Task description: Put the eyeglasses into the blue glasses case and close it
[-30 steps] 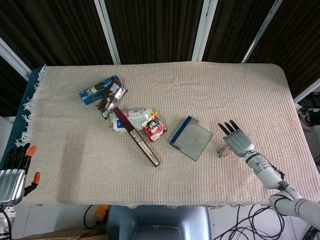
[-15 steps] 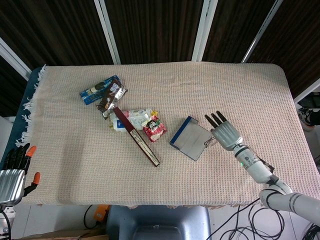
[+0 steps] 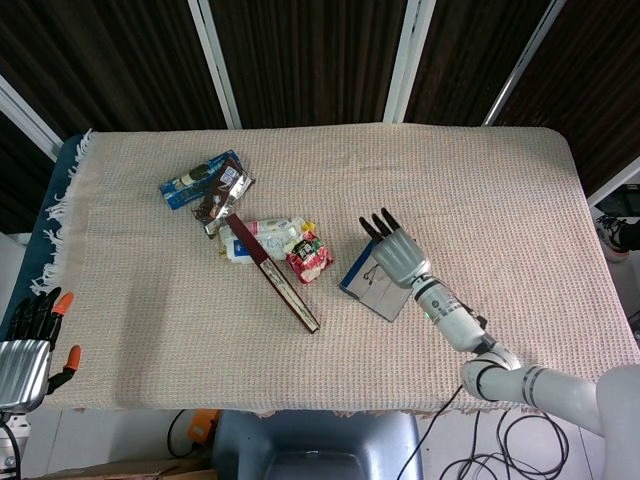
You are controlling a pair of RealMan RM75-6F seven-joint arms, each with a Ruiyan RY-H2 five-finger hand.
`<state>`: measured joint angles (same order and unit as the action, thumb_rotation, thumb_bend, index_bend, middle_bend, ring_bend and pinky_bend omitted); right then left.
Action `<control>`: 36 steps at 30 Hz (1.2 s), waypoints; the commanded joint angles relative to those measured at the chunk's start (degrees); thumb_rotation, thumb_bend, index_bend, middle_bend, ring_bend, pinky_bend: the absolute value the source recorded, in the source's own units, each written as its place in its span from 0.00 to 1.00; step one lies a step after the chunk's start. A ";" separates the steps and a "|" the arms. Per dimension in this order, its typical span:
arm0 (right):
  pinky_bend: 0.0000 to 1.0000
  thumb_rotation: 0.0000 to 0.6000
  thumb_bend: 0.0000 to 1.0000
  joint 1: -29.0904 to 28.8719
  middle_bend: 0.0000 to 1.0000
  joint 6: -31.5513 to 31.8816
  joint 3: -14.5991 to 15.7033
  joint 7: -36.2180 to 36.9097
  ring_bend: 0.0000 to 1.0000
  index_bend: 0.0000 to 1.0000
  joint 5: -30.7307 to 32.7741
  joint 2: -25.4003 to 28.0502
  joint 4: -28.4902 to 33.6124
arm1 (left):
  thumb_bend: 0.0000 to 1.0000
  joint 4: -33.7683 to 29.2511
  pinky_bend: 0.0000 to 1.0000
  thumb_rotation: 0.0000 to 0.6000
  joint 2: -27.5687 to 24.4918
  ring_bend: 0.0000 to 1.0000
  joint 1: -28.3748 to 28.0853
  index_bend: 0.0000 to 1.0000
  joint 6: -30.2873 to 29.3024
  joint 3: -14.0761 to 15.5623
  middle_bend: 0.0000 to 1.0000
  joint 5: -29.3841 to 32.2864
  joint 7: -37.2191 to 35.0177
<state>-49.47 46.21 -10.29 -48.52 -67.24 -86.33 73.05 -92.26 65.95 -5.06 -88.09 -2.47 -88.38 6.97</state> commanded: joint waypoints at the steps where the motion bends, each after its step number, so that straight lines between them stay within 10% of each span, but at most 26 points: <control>1: 0.00 1.00 0.59 -1.25 0.05 0.12 0.43 -2.34 0.00 0.71 1.22 -1.30 0.40 | 0.42 0.09 0.05 1.00 -0.05 0.00 0.06 0.00 -0.10 0.04 0.00 -0.07 -0.17; 36: 0.00 1.00 0.59 -4.93 0.05 0.54 5.05 -5.28 0.00 0.65 4.93 -7.15 -6.34 | 0.42 0.35 0.05 1.00 -0.29 0.00 -0.02 0.00 0.48 0.00 0.00 0.38 -0.91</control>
<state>-54.39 46.74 -5.30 -53.87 -62.27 -93.47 66.77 -91.90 65.66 -5.08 -87.60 -2.47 -88.00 6.06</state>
